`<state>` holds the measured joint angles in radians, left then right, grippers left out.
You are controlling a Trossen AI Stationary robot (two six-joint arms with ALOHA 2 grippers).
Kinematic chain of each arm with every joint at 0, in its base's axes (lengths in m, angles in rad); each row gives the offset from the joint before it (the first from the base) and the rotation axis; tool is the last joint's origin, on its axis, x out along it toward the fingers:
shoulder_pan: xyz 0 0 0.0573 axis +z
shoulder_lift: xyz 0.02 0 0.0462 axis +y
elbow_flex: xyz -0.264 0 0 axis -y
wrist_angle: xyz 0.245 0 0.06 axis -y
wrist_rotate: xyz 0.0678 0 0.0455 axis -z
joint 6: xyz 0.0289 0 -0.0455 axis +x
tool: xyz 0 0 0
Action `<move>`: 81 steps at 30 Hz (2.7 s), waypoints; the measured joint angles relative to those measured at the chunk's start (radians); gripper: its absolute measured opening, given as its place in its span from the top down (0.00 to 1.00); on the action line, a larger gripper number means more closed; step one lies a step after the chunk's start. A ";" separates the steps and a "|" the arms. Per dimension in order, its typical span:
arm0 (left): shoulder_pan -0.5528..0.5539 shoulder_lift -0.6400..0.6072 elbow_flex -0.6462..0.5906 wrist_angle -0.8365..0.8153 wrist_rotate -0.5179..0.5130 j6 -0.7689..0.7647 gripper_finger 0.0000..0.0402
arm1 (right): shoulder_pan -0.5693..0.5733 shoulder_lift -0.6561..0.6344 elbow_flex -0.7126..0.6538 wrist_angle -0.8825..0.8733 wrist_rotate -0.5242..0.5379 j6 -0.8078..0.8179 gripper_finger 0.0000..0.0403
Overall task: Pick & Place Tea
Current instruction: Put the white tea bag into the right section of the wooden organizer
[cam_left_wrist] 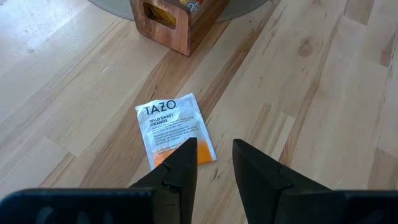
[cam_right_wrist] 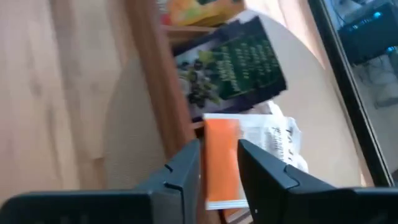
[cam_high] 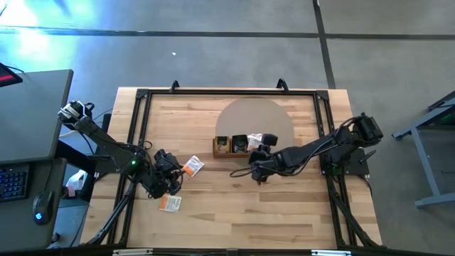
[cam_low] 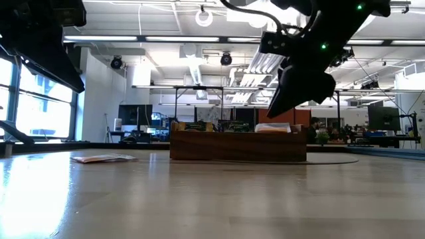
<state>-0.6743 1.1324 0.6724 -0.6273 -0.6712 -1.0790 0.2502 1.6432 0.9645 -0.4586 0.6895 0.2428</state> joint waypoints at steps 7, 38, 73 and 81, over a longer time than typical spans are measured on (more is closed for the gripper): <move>0.000 0.000 0.000 0.000 0.001 0.000 0.75 | -0.030 0.000 0.000 -0.015 0.030 0.018 0.95; 0.000 0.000 0.000 -0.001 -0.002 0.000 0.75 | -0.043 0.000 0.000 0.190 -0.073 -0.033 0.99; 0.000 0.001 0.000 0.025 -0.030 -0.025 0.75 | -0.121 0.467 0.512 0.515 -0.359 -0.067 0.72; 0.000 0.000 0.000 0.025 -0.098 -0.026 0.75 | -0.149 0.635 0.611 0.551 -0.428 -0.041 0.72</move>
<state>-0.6740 1.1329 0.6724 -0.6023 -0.7692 -1.1046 0.1008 2.2785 1.5750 0.0927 0.2619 0.2017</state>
